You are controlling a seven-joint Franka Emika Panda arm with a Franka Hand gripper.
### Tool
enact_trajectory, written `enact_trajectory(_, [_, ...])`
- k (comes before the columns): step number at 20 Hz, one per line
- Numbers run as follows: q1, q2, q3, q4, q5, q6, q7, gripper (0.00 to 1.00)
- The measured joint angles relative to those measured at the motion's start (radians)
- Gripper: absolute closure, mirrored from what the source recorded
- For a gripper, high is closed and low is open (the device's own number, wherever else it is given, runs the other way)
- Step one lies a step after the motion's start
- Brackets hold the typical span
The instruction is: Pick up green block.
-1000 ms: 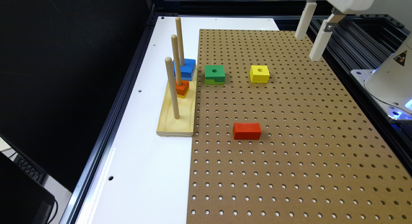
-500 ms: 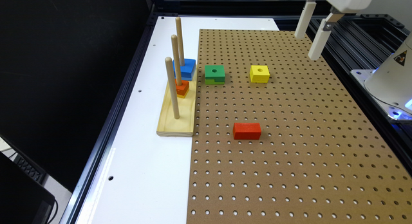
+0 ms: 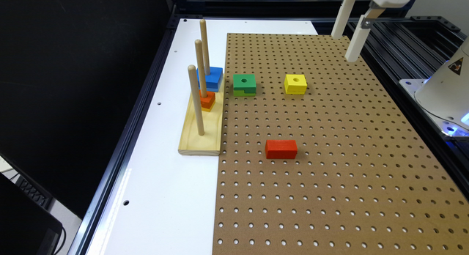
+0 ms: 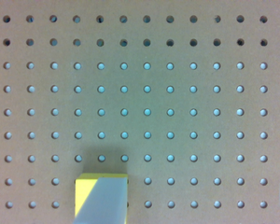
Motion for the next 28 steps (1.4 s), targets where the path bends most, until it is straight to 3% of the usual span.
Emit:
enact_trajectory(3, [-0.015, 0.002, 0.000, 0.008, -0.0022, 0.001, -0.008, 0.00])
enact_trajectory(6, [-0.022, 0.010, 0.000, 0.020, -0.0058, 0.003, -0.009, 0.00])
enact_trajectory(17, [-0.028, 0.095, 0.000, 0.064, -0.0113, 0.046, -0.009, 0.00])
enact_trajectory(22, [-0.041, 0.138, 0.000, 0.110, -0.0171, 0.049, -0.013, 0.00])
enact_trajectory(28, [-0.085, 0.253, 0.000, 0.209, -0.0195, 0.052, -0.056, 0.00])
